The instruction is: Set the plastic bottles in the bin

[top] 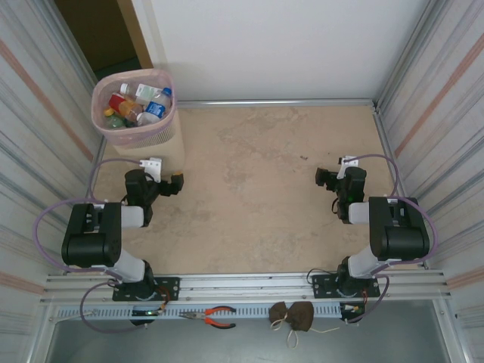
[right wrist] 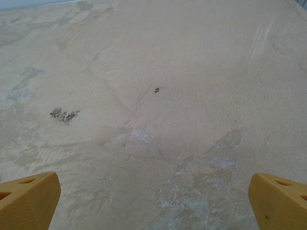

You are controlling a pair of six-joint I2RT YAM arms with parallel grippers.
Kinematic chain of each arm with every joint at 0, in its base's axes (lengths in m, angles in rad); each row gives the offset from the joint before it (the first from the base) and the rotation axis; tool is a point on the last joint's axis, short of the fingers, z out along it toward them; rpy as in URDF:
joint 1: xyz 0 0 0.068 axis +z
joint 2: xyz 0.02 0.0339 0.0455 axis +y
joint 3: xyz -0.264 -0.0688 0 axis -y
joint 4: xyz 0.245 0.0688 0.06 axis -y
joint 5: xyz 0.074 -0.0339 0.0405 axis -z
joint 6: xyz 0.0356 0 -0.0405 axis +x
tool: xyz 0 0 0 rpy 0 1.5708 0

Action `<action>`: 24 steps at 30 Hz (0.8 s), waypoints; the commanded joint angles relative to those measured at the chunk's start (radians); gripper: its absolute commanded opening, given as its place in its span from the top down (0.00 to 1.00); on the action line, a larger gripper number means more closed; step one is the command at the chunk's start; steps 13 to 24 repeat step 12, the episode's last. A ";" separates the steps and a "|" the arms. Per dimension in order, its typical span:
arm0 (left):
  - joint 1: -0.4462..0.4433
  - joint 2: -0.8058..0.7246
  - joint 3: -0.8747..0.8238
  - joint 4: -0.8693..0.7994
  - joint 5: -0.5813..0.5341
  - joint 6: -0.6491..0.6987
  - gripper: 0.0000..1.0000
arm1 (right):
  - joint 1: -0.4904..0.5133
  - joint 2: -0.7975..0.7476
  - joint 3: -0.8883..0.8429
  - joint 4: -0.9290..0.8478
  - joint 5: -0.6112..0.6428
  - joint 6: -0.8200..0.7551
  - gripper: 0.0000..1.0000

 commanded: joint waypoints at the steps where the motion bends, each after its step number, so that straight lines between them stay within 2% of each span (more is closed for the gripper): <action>1: -0.002 -0.007 0.015 0.018 -0.015 0.025 0.01 | -0.007 0.002 0.018 0.020 -0.014 -0.011 0.01; 24: -0.005 -0.007 0.016 0.017 -0.017 0.026 0.01 | -0.008 0.002 0.019 0.020 -0.015 -0.011 0.01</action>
